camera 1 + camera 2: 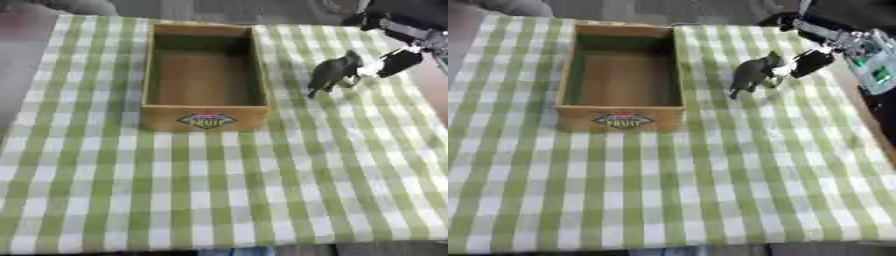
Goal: Pick up objects on the table and place them in the box.
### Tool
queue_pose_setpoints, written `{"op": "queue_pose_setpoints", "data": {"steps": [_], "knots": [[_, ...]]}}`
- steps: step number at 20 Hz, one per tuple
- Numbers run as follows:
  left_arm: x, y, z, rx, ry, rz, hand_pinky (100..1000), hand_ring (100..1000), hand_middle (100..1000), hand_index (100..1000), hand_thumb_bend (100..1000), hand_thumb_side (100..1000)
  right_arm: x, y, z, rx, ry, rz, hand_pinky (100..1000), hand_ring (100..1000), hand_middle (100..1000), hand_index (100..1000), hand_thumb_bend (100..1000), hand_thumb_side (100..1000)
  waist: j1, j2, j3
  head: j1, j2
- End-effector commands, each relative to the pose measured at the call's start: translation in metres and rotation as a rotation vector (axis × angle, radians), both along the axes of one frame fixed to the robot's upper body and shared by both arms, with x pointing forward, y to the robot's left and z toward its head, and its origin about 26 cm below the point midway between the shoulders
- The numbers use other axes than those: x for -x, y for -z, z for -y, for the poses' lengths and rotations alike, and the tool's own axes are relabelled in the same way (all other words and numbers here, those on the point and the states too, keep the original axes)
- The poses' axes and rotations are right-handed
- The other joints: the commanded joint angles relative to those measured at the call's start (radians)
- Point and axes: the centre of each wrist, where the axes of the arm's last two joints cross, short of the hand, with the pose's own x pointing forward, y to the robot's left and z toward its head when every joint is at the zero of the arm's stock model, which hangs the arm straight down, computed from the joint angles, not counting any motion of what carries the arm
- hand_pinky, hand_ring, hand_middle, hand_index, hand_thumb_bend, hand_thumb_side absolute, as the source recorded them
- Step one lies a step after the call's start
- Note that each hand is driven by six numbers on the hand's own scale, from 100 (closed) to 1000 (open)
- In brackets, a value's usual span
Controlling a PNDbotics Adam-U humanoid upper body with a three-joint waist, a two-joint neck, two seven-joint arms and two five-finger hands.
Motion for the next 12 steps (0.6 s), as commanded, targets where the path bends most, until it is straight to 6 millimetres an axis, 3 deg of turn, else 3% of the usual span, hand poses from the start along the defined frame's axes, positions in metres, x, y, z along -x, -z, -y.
{"op": "queue_pose_setpoints", "data": {"steps": [1,12], "knots": [[0.002,-0.009,0.0,-0.023,0.006,0.03,532,650,537,557,100,586,-0.001,-0.015,0.003,0.061,0.014,0.031,967,1000,952,964,436,257,0.004,-0.017,0.001,-0.005,0.004],[0.002,-0.009,0.001,-0.023,0.014,0.03,531,651,537,557,100,585,-0.005,0.006,0.003,0.184,0.085,-0.001,979,1000,952,964,444,290,0.01,-0.013,0.006,-0.011,0.001]]}}
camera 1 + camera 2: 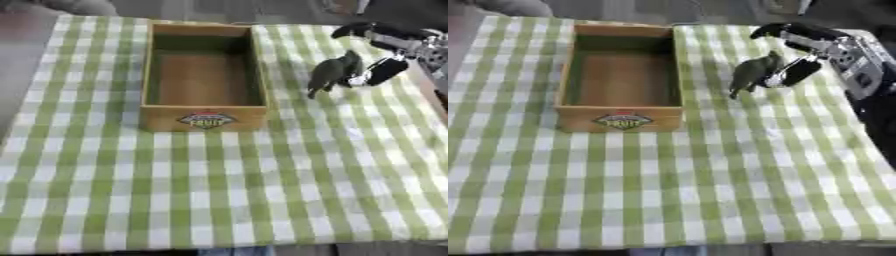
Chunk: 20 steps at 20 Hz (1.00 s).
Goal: Pick up objects on the table and place them in the box.
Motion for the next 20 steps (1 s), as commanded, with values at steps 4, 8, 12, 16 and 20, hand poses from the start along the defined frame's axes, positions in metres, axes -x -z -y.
{"op": "queue_pose_setpoints", "data": {"steps": [4,8,12,16,20], "knots": [[0.002,-0.009,0.002,-0.021,0.016,0.034,531,651,537,557,100,583,-0.003,-0.003,0.002,0.079,0.023,0.029,980,1000,951,963,444,290,0.009,-0.013,0.002,-0.005,0.0],[0.002,-0.01,0.003,-0.02,0.022,0.036,530,652,538,557,100,582,-0.005,0.004,-0.002,0.113,0.026,0.039,975,1000,943,955,444,269,0.013,-0.011,0.006,-0.009,-0.003],[0.001,-0.01,0.003,-0.019,0.027,0.037,530,652,539,556,100,581,-0.007,0.01,-0.006,0.138,0.032,0.069,947,975,908,924,431,280,0.016,-0.01,0.009,-0.012,-0.006],[0.001,-0.009,0.004,-0.018,0.028,0.037,529,652,539,556,100,580,-0.009,0.013,-0.011,0.167,0.046,0.116,880,896,846,861,415,269,0.018,-0.009,0.012,-0.014,-0.007],[0.001,-0.009,0.004,-0.018,0.03,0.036,529,652,539,556,100,581,-0.01,0.016,-0.016,0.2,0.042,0.168,805,830,789,823,408,255,0.017,-0.009,0.012,-0.016,-0.006]]}}
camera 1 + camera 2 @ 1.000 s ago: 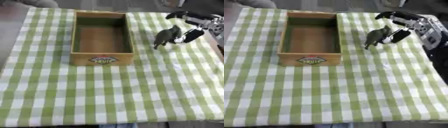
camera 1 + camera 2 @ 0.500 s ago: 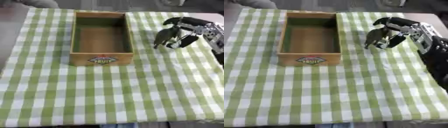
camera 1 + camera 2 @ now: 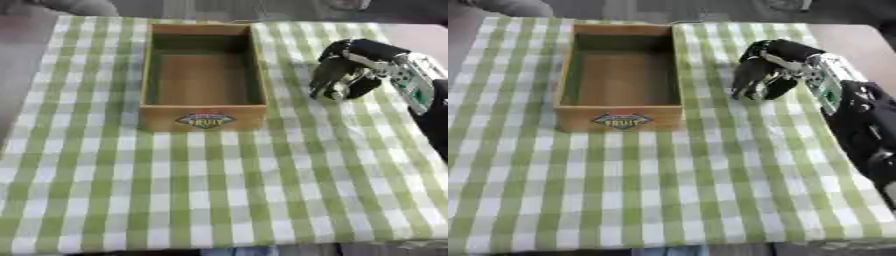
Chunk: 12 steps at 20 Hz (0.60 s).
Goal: Pick up objects on the table and place them in the box.
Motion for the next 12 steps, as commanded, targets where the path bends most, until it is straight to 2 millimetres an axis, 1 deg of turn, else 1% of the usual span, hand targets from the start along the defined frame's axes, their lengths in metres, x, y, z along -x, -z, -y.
{"op": "queue_pose_setpoints", "data": {"steps": [1,6,7,10,12], "knots": [[0.002,-0.009,0.0,-0.015,0.008,0.03,529,652,540,556,100,581,-0.001,-0.014,0.004,0.044,0.007,0.07,796,822,785,823,403,253,0.002,-0.014,0.0,-0.003,-0.005],[0.002,-0.008,0.0,-0.014,0.006,0.029,528,652,540,556,100,580,-0.001,-0.007,0.005,0.091,0.009,0.093,740,771,753,807,382,237,0.001,-0.015,0.001,-0.003,-0.005],[0.002,-0.008,0.0,-0.014,0.005,0.029,528,652,540,556,100,580,-0.001,-0.005,0.006,0.1,0.01,0.097,740,771,753,807,382,237,0.001,-0.015,0.0,-0.002,-0.006],[0.002,-0.008,0.0,-0.014,0.005,0.029,528,652,540,556,100,579,-0.002,-0.003,0.006,0.124,0.01,0.114,648,670,666,768,362,220,0.001,-0.015,0.0,-0.002,-0.007],[0.002,-0.008,0.0,-0.014,0.004,0.029,528,652,541,556,100,579,-0.002,-0.002,0.006,0.135,0.008,0.134,552,562,569,709,348,206,0.001,-0.015,0.0,-0.002,-0.007]]}}
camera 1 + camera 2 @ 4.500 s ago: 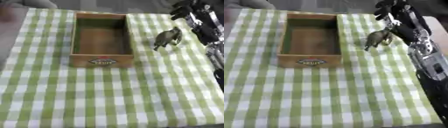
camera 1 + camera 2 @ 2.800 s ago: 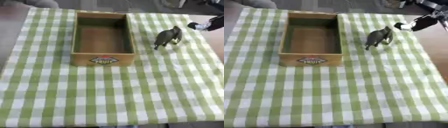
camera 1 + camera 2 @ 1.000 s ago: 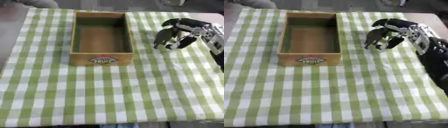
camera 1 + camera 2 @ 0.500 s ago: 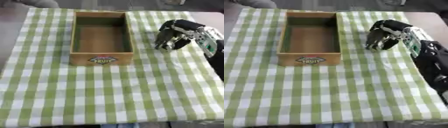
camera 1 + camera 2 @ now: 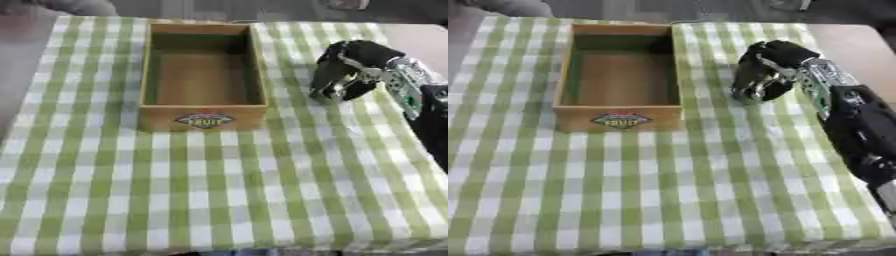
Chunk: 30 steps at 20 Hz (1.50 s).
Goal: Pick up objects on the table and place them in the box.
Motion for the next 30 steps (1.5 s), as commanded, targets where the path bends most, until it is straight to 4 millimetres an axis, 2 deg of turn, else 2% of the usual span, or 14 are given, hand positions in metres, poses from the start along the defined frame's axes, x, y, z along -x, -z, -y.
{"op": "queue_pose_setpoints", "data": {"steps": [1,4,6,7,9,15,18,22,26,30], "knots": [[0.002,-0.008,0.0,-0.013,0.002,0.03,528,652,541,556,100,579,-0.001,-0.013,0.006,0.033,0.008,0.063,503,509,515,670,337,196,0.004,-0.015,-0.001,0.0,-0.007],[0.003,-0.008,0.0,-0.013,0.002,0.029,527,653,541,555,100,579,-0.002,-0.013,0.005,0.05,-0.001,0.107,416,418,425,577,316,180,0.004,-0.015,-0.002,0.001,-0.007],[0.003,-0.008,-0.001,-0.013,0.0,0.029,527,653,541,555,100,578,-0.002,-0.012,0.006,0.063,-0.01,0.148,364,365,373,518,264,164,0.004,-0.016,-0.002,0.001,-0.007],[0.003,-0.008,-0.001,-0.013,-0.001,0.029,527,653,541,555,100,578,-0.002,-0.011,0.007,0.068,-0.015,0.166,309,321,332,473,201,150,0.004,-0.016,-0.002,0.001,-0.007],[0.003,-0.008,-0.001,-0.012,-0.002,0.028,527,653,541,555,100,578,-0.002,-0.011,0.007,0.069,-0.028,0.203,259,287,303,441,151,141,0.003,-0.017,-0.003,0.002,-0.007],[0.003,-0.008,-0.001,-0.013,-0.005,0.026,526,653,541,556,100,577,-0.004,-0.024,0.0,0.066,-0.08,0.272,232,278,297,430,151,129,0.0,-0.02,-0.005,0.005,-0.008],[0.003,-0.007,-0.002,-0.014,-0.007,0.024,526,653,541,556,100,577,-0.007,-0.051,-0.014,0.068,-0.156,0.345,223,279,296,430,167,123,-0.003,-0.023,-0.007,0.007,-0.007],[0.003,-0.007,-0.002,-0.015,-0.008,0.022,526,653,541,555,100,576,-0.01,-0.076,-0.031,0.062,-0.221,0.395,206,279,293,429,189,113,-0.005,-0.026,-0.007,0.008,-0.005],[0.003,-0.007,-0.001,-0.016,-0.004,0.02,525,653,541,556,100,575,-0.017,-0.104,-0.064,0.045,-0.325,0.445,197,269,291,429,187,102,-0.008,-0.031,-0.002,0.004,-0.006],[0.003,-0.007,0.001,-0.015,0.007,0.017,525,653,541,555,100,575,-0.027,-0.118,-0.102,0.012,-0.419,0.454,188,266,288,429,164,100,-0.008,-0.034,0.009,-0.006,-0.006]]}}
